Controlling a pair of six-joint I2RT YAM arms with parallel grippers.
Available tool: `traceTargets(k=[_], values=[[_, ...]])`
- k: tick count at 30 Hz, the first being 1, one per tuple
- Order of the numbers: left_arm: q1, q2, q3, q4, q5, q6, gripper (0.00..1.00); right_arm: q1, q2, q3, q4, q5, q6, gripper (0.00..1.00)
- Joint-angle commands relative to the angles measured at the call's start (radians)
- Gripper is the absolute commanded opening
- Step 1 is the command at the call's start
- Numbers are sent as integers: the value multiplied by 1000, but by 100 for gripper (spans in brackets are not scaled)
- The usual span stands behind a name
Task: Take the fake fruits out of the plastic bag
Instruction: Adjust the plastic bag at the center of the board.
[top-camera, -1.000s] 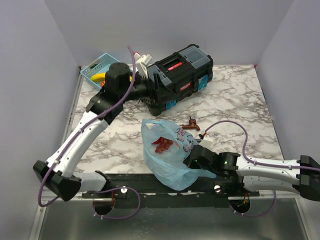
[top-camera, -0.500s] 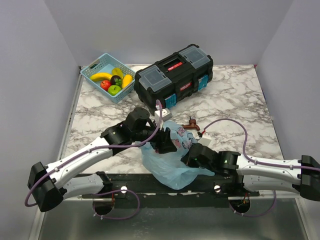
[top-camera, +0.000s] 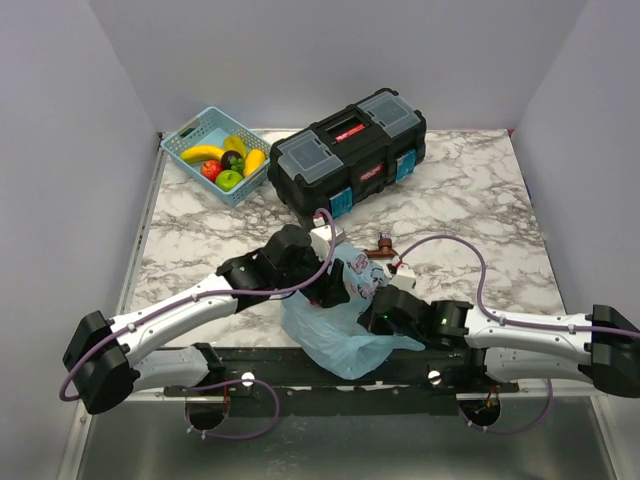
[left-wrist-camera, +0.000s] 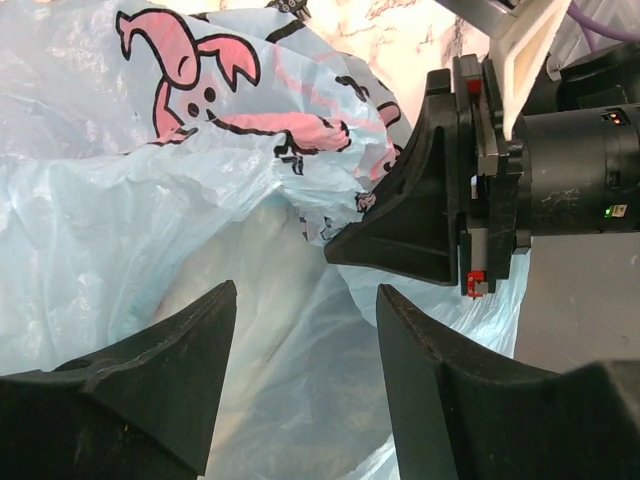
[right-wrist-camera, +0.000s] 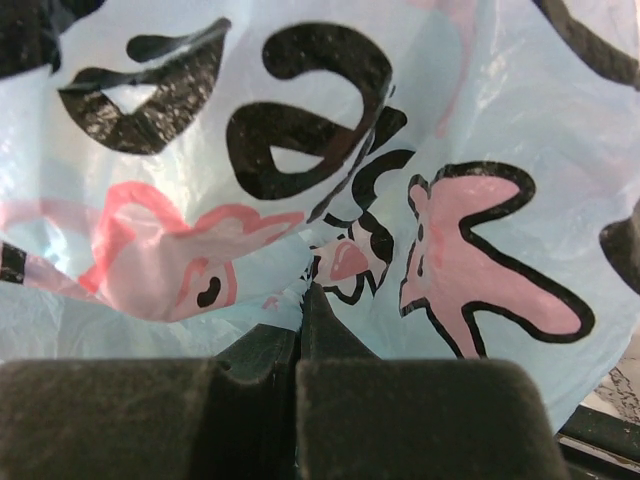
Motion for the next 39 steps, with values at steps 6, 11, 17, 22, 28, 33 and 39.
traceTargets(k=[6, 11, 17, 22, 28, 33, 39], values=[[-9, 27, -120, 74, -130, -44, 43, 7, 55, 52, 72, -37, -95, 1], [-9, 109, -130, 97, -201, -93, 32, 7, 124, 51, 129, -90, -114, 2], [-5, 139, -126, 41, -354, -112, 31, 7, 208, 22, 193, -131, -89, 1], [37, 127, -125, 84, -410, -110, 49, 8, 238, 15, 251, -152, -86, 1], [92, 185, -65, 121, -425, -114, 58, 27, 290, 62, 238, -147, -106, 1], [99, 70, -152, 241, -265, -90, 59, 41, 300, 85, 194, -94, -78, 3], [100, -149, -341, 331, -12, -87, 72, 43, 313, 86, 190, -61, -51, 38]])
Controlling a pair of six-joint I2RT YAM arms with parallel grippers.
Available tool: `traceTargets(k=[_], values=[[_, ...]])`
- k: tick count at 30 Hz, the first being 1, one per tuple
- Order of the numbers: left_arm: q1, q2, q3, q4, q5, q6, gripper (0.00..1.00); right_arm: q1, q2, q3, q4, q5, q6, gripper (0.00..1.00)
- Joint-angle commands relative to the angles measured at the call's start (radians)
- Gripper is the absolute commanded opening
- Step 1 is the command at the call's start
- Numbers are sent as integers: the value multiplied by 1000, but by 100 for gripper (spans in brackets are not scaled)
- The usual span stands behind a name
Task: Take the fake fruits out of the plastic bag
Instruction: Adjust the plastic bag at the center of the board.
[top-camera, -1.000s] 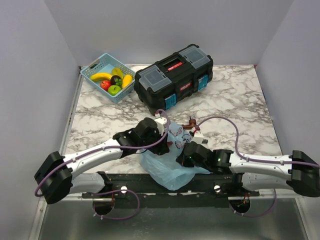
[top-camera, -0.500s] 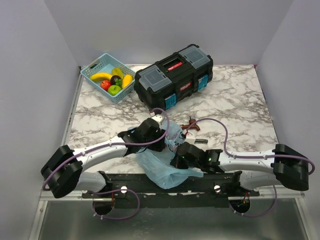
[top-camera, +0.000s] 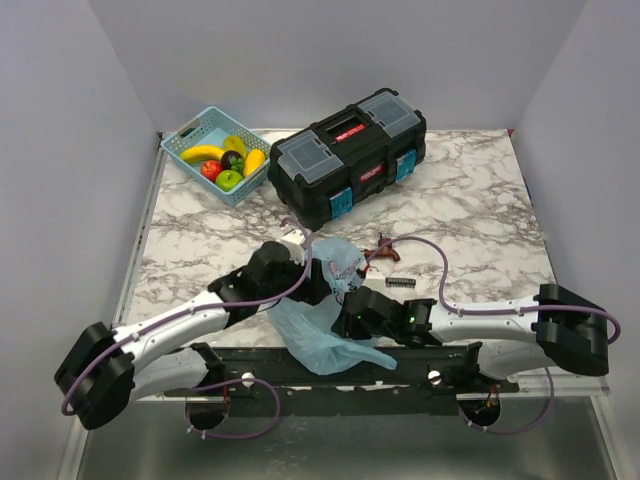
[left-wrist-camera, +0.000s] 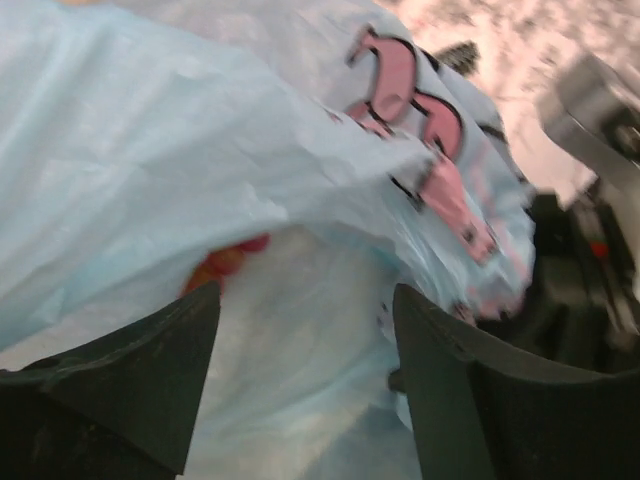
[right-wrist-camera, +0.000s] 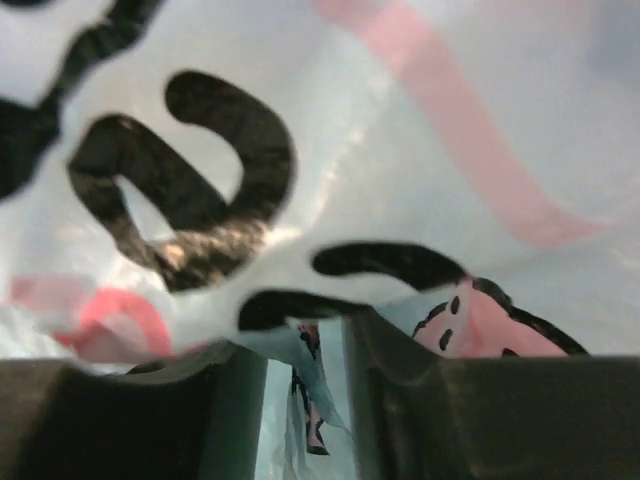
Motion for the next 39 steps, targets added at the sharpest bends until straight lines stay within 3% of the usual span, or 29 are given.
traceTargets(k=[1, 5, 11, 22, 27, 30, 33, 35, 39], values=[[1, -151, -97, 72, 268, 21, 73, 9, 29, 24, -23, 47, 15, 46], [0, -289, -120, 7, 371, 38, 76, 9, 62, 75, -68, 60, -6, 61], [-4, -417, -92, -93, 376, 18, 78, 10, 32, 202, -249, 154, -42, 80], [-20, -488, -20, 59, 618, -58, 81, 9, -49, 425, -557, 321, -115, 90], [-86, -453, 8, 98, 681, -78, 81, 9, -128, 459, -612, 353, -170, 94], [-138, -408, 45, 46, 626, -33, 80, 5, -166, 456, -619, 383, -209, 100], [-177, -376, 44, -37, 476, 1, 73, -11, -161, 453, -577, 369, -273, 100], [-179, -364, 25, -57, 394, -4, 68, -13, -141, 443, -512, 330, -333, 100], [-179, -301, -6, -55, 319, -2, 67, -38, -42, 456, -478, 359, -376, 100]])
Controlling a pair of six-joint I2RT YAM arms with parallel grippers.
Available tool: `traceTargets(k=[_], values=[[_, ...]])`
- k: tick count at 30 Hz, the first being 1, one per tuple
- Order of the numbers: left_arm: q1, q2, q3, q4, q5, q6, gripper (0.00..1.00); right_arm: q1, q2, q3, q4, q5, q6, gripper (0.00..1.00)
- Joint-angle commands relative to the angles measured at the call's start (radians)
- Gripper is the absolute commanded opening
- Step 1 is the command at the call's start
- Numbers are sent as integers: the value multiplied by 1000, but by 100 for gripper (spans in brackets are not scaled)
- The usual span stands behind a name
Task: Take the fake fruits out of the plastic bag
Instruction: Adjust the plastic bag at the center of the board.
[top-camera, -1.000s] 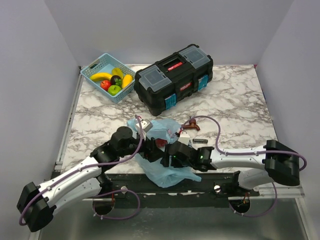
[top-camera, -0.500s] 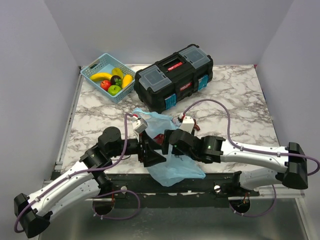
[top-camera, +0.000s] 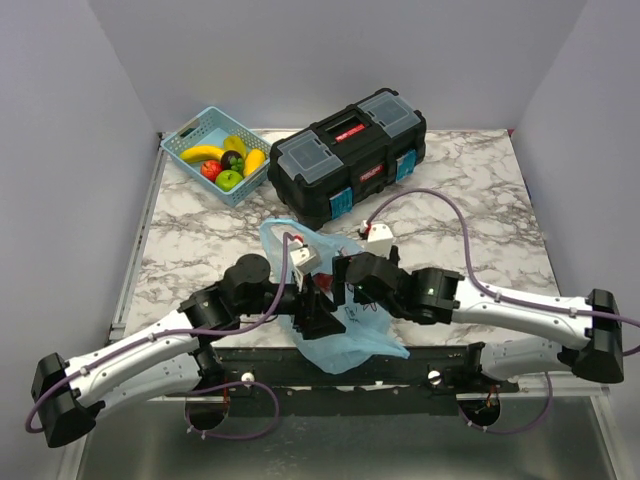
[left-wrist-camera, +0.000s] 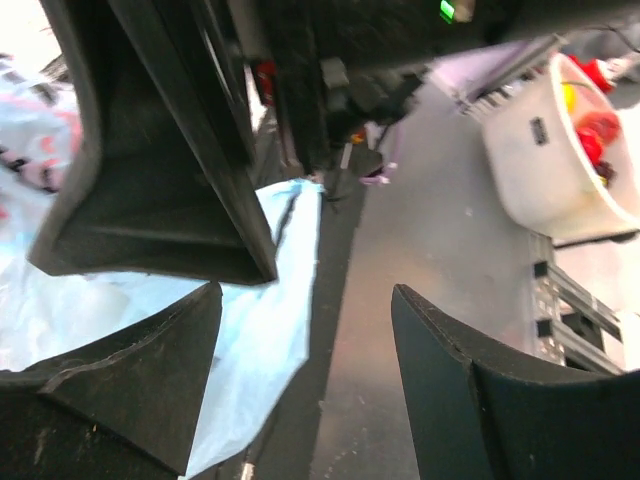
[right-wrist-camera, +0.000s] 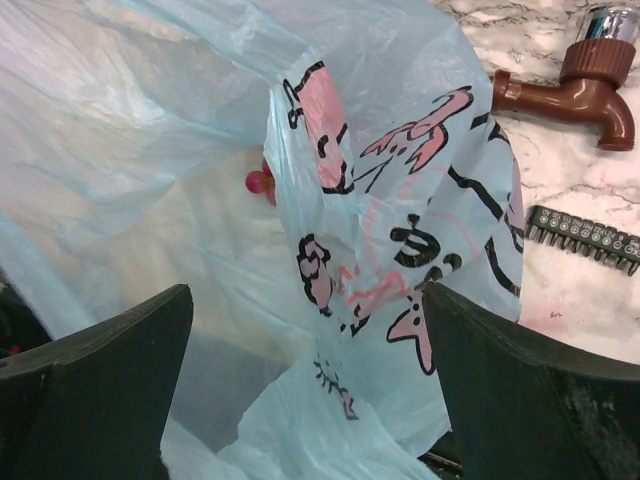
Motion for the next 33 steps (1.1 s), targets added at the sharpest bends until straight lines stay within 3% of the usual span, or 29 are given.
traceTargets(k=[1, 5, 8, 11, 14, 17, 18, 21, 28, 33], values=[[-3, 94, -20, -60, -197, 17, 67, -49, 108, 28, 47, 46, -84, 99], [15, 226, -23, -32, -297, -21, 67, -164, 195, 40, 125, 0, -137, 82], [70, 326, -76, 44, -243, -74, 67, -193, 269, 89, 144, 26, -174, 76], [162, 432, -68, -19, -157, -109, 67, -242, 346, 148, 104, 53, -170, 64], [225, 458, -101, -41, -140, -123, 67, -280, 381, 176, 66, 112, -163, 49], [235, 431, -113, -76, -170, -114, 68, -298, 398, 191, 19, 177, -154, 46], [235, 418, -111, -92, -182, -107, 68, -298, 398, 188, 16, 186, -161, 48], [234, 367, -118, -112, -191, -88, 70, -299, 397, 168, 31, 162, -244, 72], [151, 209, -76, -8, -138, 9, 73, -292, 260, 58, 97, -179, -217, 93], [137, 228, -62, 101, -122, -16, 70, -274, 178, -52, 74, -162, -90, 100]])
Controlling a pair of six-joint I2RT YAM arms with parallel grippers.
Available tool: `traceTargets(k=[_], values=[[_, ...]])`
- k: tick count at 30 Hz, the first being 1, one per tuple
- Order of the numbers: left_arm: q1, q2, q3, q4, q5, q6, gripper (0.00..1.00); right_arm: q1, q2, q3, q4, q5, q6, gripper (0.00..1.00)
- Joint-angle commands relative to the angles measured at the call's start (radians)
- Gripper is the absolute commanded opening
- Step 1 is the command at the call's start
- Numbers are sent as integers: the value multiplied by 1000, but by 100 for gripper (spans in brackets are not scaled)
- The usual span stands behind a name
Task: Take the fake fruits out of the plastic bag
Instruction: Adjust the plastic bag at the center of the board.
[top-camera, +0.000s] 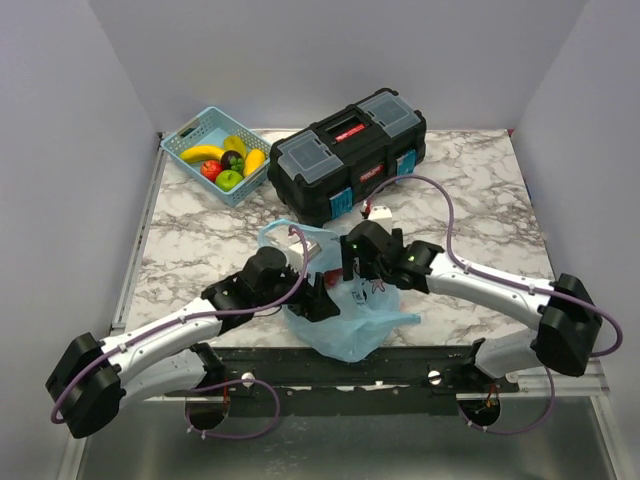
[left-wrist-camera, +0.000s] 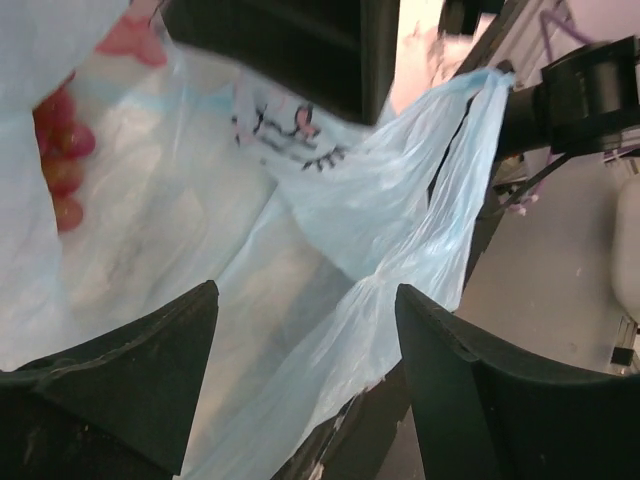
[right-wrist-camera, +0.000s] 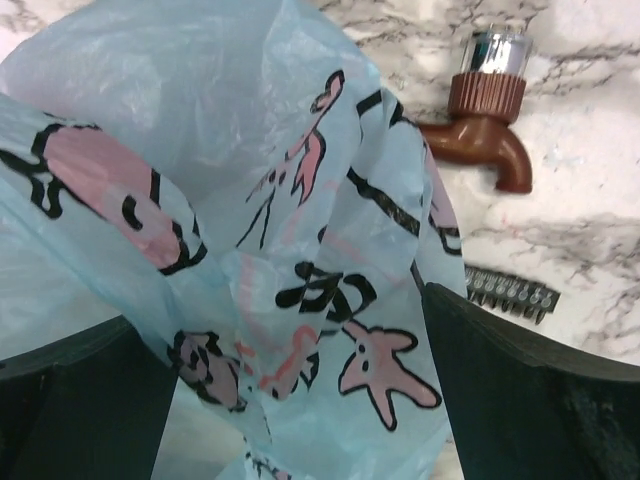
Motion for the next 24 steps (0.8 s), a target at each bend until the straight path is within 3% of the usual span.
traceTargets(k=[1, 3, 5, 10, 15, 19, 24], values=[[-6, 36, 36, 124, 35, 13, 69, 16, -68, -93, 19, -50, 109, 100], [-8, 70, 53, 142, 48, 9, 68, 18, -64, -137, 61, -47, 126, 100], [-13, 106, 63, 174, 34, -4, 64, 18, -46, -155, 70, -1, 161, 91], [-37, 196, 87, 242, -117, 49, 58, 61, -57, -157, 80, 74, 187, 38], [-57, 257, 110, 265, -206, 145, 52, 78, -119, -173, 131, 14, 186, 12], [-62, 297, 124, 217, -276, 143, 47, 82, -170, -182, 126, -1, 214, 4], [-62, 339, 139, 215, -418, 153, 46, 84, -205, -200, 131, -20, 222, 1]])
